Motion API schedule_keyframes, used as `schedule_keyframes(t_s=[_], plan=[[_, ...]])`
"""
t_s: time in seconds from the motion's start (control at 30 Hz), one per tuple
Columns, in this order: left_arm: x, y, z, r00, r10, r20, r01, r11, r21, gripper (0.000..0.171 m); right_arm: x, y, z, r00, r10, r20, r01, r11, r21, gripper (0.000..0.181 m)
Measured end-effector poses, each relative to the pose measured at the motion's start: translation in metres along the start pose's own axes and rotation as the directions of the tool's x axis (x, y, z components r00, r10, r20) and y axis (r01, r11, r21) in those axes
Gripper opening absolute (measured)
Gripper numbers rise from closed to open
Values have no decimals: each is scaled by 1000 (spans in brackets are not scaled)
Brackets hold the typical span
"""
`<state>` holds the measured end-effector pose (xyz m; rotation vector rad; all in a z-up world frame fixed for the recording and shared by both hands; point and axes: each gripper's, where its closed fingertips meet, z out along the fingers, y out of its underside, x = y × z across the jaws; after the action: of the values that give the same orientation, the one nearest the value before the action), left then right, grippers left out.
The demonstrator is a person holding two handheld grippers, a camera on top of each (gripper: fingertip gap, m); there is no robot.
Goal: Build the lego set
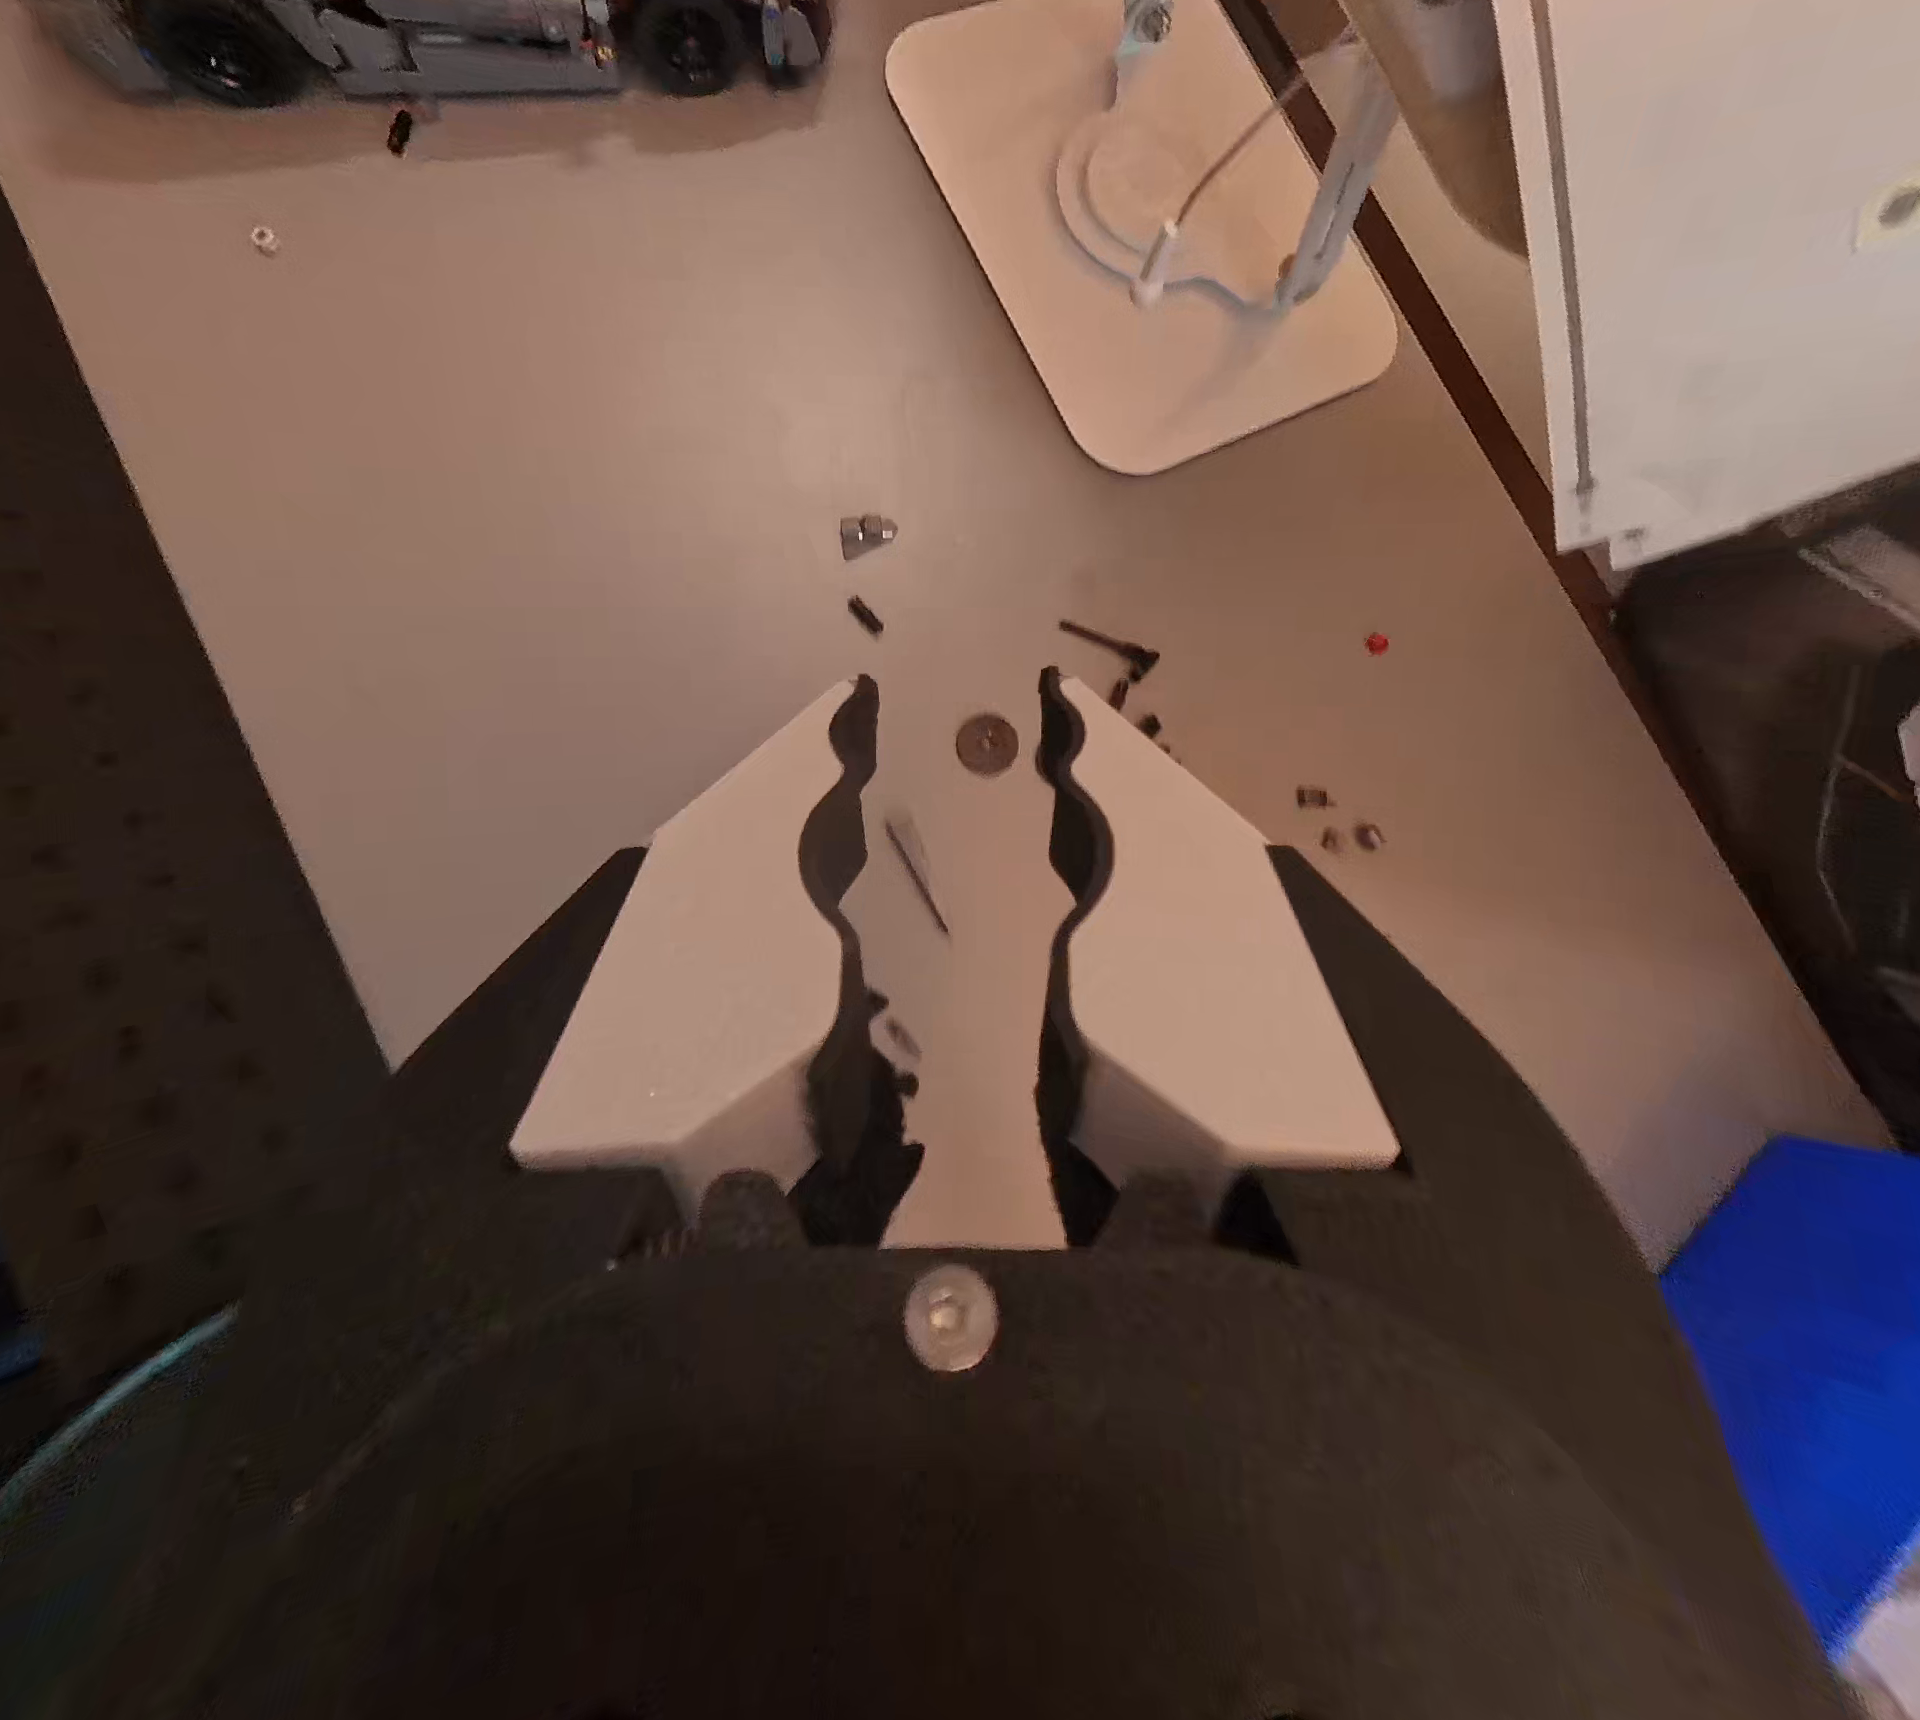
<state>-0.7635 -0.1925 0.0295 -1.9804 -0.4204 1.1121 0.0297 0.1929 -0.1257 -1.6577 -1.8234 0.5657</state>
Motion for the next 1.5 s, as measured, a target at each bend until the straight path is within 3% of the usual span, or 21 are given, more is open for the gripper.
schedule_keyframes(t_s=[0.1,0.2,0.27,0.33,0.37,0.4,0.5,0.6,0.7,0.8,0.9,1.03,1.1,1.2,1.37,1.5], plan=[[80,-64,-38,963,256,-78,-244,960,138,19,7,28,-9,998,-34,-53,30,996,-86,29],[178,-123,-89,889,414,-193,-345,886,311,14,7,53,-10,996,-70,-49,63,987,-146,23],[251,-150,-130,802,531,-275,-400,818,413,11,4,71,-13,998,-53,-13,50,982,-184,6],[335,-167,-192,617,717,-325,-451,660,601,0,-1,84,-17,999,-47,23,50,982,-183,6],[373,-170,-220,526,787,-321,-480,586,652,0,-7,86,-17,998,-37,58,46,985,-167,6],[406,-172,-241,470,819,-331,-497,555,667,0,-13,90,-14,995,-30,96,45,987,-157,8],[498,-172,-311,297,859,-416,-410,509,757,0,-15,101,3,991,-46,125,65,986,-153,15],[562,-158,-349,163,857,-488,-387,511,768,8,-19,104,26,984,-38,173,61,990,-129,21],[604,-142,-368,84,794,-602,-376,584,719,15,-14,104,49,985,-61,163,80,990,-112,23],[616,-122,-359,55,761,-646,-438,600,669,17,-12,111,67,982,-58,182,86,985,-149,27],[604,-110,-345,74,718,-692,-448,644,621,17,-17,115,81,971,-50,235,88,985,-151,25],[578,-90,-319,154,626,-765,-478,724,497,20,-24,118,94,961,-66,270,110,983,-150,17],[560,-82,-300,215,604,-768,-477,751,457,29,-23,117,95,962,-79,263,120,982,-143,9],[535,-65,-274,278,488,-827,-428,834,348,49,-28,117,94,954,-88,285,130,983,-133,4],[496,-23,-232,363,350,-863,-428,886,179,56,-29,110,85,951,-90,294,127,986,-108,4],[474,6,-224,346,186,-920,-380,924,44,58,-31,90,61,949,-110,295,138,988,-73,4]])
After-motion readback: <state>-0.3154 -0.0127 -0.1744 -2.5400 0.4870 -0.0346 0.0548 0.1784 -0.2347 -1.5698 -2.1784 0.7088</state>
